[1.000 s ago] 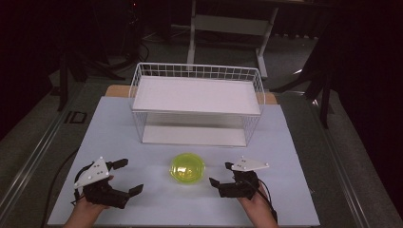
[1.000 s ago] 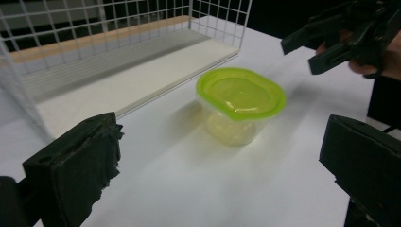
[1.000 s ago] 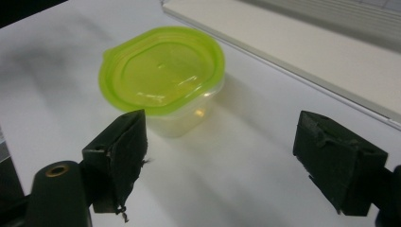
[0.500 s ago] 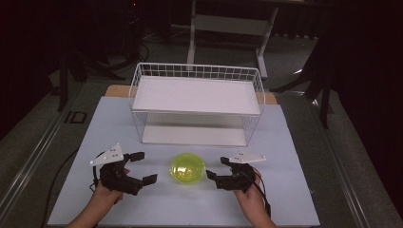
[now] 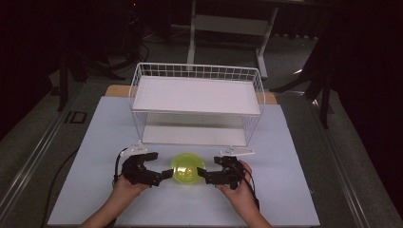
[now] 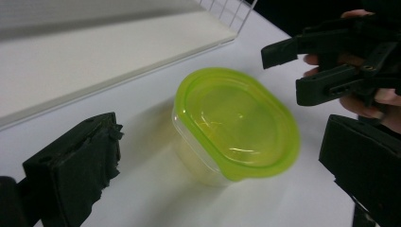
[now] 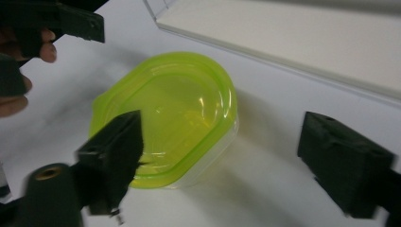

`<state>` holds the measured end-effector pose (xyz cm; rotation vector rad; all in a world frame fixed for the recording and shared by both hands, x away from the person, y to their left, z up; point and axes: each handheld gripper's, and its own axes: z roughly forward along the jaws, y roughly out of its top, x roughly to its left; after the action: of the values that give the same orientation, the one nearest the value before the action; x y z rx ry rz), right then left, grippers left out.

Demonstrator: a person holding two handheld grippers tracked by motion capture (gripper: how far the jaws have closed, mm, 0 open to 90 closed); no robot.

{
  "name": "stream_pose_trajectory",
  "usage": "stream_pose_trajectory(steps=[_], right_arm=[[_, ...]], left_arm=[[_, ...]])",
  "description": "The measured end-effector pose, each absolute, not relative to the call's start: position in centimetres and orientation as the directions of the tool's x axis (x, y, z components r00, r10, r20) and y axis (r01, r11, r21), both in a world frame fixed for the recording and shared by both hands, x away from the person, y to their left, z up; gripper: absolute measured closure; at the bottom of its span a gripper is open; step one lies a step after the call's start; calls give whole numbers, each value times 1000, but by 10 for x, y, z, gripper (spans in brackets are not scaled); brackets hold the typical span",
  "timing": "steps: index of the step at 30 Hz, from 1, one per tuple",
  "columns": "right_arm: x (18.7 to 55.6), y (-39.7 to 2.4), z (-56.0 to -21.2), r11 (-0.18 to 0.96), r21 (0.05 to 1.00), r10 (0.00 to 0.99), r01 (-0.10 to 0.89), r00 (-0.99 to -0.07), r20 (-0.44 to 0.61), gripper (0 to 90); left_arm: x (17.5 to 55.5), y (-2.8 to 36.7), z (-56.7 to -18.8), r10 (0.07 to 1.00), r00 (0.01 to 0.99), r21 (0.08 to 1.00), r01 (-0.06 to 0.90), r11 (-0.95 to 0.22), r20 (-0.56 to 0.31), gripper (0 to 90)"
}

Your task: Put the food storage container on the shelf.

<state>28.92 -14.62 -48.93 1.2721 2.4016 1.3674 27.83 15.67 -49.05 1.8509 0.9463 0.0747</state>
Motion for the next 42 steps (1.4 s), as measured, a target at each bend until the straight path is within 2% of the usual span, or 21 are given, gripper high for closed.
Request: stream_pose_trajectory(steps=[2, 5, 9, 12, 14, 17, 21, 28, 30, 33, 36, 39, 42], right_arm=[[290, -145, -491, 232, 741, 710, 630, -631, 313, 226], [291, -145, -494, 223, 733, 711, 642, -622, 328, 301], [291, -143, -498, 225, 717, 707, 659, -617, 346, 351], [289, -141, -501, 238, 706, 705, 667, -619, 346, 411], [288, -141, -502, 229, 695, 702, 682, -610, 367, 461], [286, -140, -501, 230, 689, 694, 687, -612, 379, 548], [283, -137, -498, 232, 677, 696, 699, -605, 386, 612], [278, -137, -496, 237, 667, 708, 707, -596, 380, 702], [278, -139, -496, 229, 662, 707, 714, -589, 390, 726], [275, -137, -495, 222, 663, 685, 715, -598, 417, 747], [273, -134, -491, 215, 651, 684, 728, -588, 432, 782], [269, -129, -485, 269, 673, 704, 690, -617, 351, 806], [269, -130, -482, 253, 676, 706, 692, -610, 361, 807]], left_arm=[[282, 153, -493, 642, 675, 785, 593, -178, -364, 4], [287, 151, -496, 659, 645, 767, 622, -157, -388, 145], [293, 146, -502, 665, 608, 719, 679, -150, -435, 172], [293, 141, -507, 676, 587, 687, 708, -163, -445, 241], [291, 138, -507, 705, 574, 686, 707, -172, -416, 337], [289, 138, -505, 703, 570, 684, 711, -163, -425, 435], [285, 137, -503, 681, 579, 681, 715, -160, -448, 558], [271, 137, -496, 679, 594, 696, 698, -168, -432, 650], [270, 141, -496, 682, 585, 685, 709, -169, -438, 732], [266, 143, -496, 685, 591, 685, 706, -183, -426, 740], [265, 146, -498, 684, 571, 670, 725, -161, -454, 767], [265, 147, -497, 687, 563, 673, 726, -144, -460, 805], [266, 146, -491, 687, 570, 689, 711, -138, -450, 806]])
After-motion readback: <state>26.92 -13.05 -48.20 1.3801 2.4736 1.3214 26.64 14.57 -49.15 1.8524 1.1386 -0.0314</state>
